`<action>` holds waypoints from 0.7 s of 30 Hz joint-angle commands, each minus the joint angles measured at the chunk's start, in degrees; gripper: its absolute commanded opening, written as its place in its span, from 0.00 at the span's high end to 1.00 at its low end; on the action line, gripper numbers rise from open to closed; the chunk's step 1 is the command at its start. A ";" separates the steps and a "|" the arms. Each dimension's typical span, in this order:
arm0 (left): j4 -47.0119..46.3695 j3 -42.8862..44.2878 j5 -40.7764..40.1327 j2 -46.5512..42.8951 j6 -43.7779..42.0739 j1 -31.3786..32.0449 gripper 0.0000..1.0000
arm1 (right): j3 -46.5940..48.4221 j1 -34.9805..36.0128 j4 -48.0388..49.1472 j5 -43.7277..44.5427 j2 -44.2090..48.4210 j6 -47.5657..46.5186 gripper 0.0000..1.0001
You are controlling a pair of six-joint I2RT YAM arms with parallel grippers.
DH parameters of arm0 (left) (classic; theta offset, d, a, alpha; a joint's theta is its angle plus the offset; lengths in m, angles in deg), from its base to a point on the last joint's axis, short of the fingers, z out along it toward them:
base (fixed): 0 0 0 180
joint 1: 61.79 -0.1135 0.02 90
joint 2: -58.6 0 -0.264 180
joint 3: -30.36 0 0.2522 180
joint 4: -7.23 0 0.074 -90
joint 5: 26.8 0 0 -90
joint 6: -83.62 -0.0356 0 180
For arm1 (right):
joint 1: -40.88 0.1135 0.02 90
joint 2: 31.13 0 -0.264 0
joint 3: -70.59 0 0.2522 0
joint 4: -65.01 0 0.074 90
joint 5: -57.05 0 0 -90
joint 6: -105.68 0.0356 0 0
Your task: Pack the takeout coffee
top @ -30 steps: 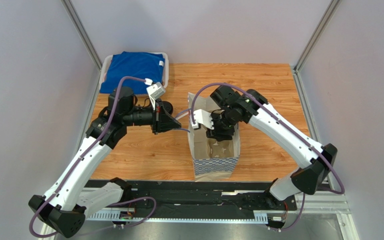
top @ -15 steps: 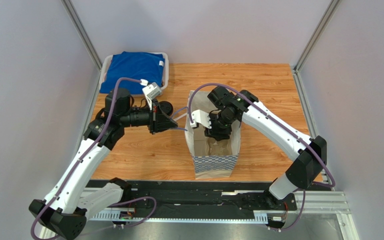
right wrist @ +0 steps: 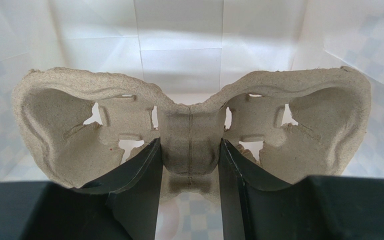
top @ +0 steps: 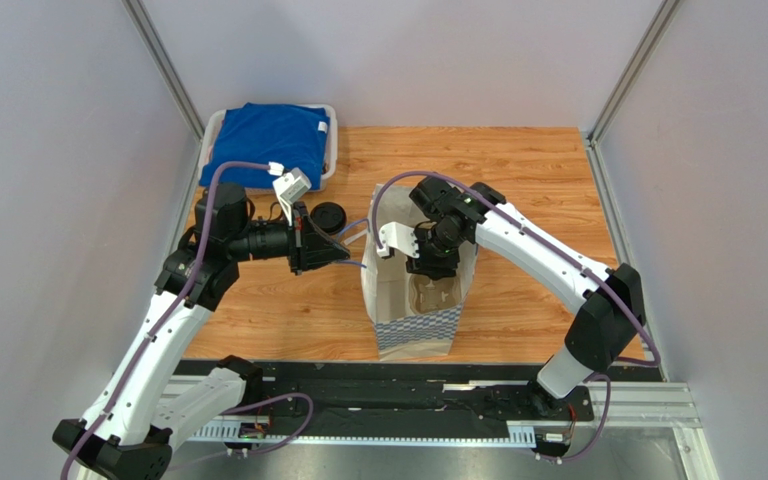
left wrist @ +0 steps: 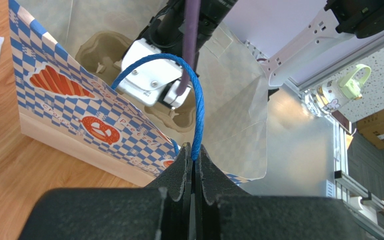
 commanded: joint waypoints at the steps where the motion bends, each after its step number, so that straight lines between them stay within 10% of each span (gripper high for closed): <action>1: -2.09 -0.45 1.80 -0.49 1.11 -0.12 1.00 | -0.07 -0.14 2.90 2.00 -2.27 0.23 1.00; 21: -1.83 -0.45 1.18 -0.57 0.41 -0.20 1.00 | -5.60 1.00 10.45 4.64 -6.50 1.20 0.87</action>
